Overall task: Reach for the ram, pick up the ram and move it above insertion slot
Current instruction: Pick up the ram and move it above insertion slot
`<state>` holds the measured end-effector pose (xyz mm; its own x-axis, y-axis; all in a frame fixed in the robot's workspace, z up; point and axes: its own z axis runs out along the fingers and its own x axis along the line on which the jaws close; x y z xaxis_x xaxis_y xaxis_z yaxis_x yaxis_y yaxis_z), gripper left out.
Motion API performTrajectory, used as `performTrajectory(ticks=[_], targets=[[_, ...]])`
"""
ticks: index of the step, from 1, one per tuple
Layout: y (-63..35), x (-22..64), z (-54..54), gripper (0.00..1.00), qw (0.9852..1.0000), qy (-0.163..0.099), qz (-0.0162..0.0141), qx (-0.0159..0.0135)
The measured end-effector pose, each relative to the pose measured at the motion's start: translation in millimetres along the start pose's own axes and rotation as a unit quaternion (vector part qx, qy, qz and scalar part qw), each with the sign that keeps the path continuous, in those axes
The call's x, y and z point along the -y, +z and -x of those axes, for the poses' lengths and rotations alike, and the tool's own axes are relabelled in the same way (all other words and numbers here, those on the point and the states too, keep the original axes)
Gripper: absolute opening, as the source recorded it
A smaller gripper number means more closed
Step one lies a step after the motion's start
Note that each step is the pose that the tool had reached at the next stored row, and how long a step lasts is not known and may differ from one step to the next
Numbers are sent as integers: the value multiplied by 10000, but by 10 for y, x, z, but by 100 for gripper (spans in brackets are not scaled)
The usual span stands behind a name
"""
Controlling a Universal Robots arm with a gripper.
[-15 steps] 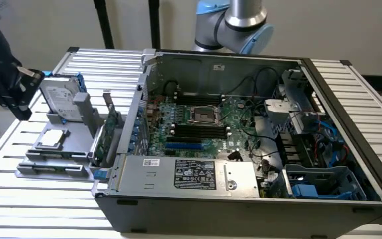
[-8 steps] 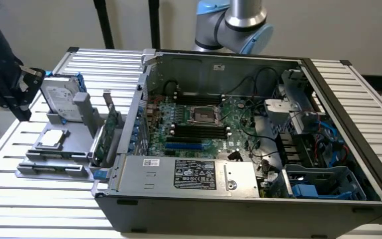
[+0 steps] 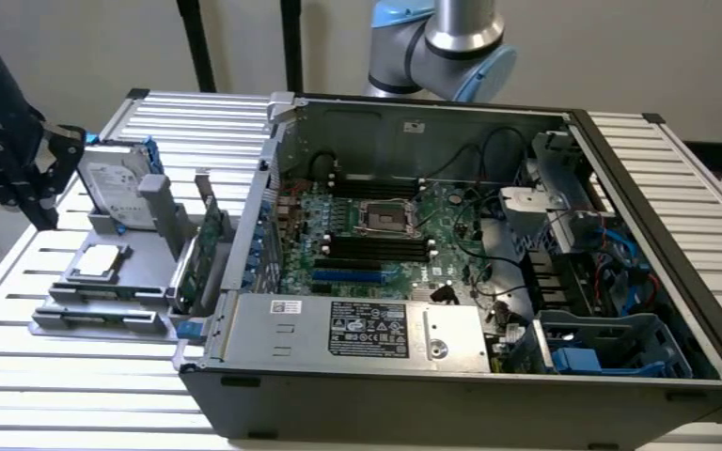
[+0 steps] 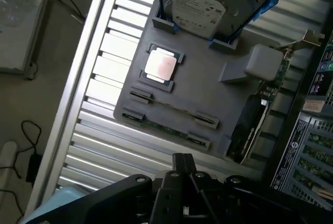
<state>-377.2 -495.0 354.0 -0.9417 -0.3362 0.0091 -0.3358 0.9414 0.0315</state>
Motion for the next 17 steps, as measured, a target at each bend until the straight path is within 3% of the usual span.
performTrajectory(ticks=[5, 9, 13, 17], targets=[[9, 0, 0, 11, 9990, -455, -4, -14], [14, 1, 0, 11, 9967, -814, -7, -26], [20, 1, 0, 11, 9930, -1177, -11, -37], [26, 1, 1, 11, 9880, -1541, -14, -48]])
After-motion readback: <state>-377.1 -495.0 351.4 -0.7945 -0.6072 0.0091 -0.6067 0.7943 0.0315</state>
